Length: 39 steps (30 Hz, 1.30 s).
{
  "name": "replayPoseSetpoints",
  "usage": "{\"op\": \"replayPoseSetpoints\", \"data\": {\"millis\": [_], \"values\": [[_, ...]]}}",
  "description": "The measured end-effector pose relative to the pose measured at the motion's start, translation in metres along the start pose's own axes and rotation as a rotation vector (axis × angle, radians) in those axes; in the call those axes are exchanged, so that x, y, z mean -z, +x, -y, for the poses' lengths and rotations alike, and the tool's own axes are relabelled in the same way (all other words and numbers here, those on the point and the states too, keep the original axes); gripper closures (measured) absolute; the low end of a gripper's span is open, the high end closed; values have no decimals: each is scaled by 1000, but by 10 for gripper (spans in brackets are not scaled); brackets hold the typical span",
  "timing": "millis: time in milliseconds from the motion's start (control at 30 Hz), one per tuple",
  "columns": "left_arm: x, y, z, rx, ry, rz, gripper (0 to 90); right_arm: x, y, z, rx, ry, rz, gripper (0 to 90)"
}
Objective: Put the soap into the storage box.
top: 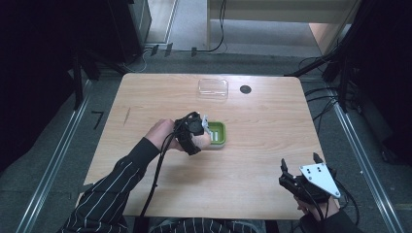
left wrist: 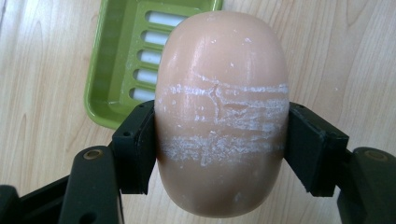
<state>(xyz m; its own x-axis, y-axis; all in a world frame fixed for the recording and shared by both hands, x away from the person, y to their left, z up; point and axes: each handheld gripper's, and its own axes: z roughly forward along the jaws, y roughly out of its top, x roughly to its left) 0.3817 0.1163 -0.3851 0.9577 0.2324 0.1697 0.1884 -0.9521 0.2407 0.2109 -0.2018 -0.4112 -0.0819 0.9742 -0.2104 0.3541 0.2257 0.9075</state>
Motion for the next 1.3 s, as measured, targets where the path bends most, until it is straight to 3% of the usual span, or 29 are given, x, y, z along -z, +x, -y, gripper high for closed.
{"op": "replayPoseSetpoints", "data": {"millis": [367, 800, 1300], "values": [[2, 9, 0, 9, -9, -12, 333, 0, 0, 1, -3, 3, -1, 136], [-1, 17, -8, -18, -8, -11, 333, 0, -3, 3, -3, 12, 7, 136], [-3, 23, -9, -21, -13, -17, 333, 1, -3, 3, 2, 9, 8, 136]]}}
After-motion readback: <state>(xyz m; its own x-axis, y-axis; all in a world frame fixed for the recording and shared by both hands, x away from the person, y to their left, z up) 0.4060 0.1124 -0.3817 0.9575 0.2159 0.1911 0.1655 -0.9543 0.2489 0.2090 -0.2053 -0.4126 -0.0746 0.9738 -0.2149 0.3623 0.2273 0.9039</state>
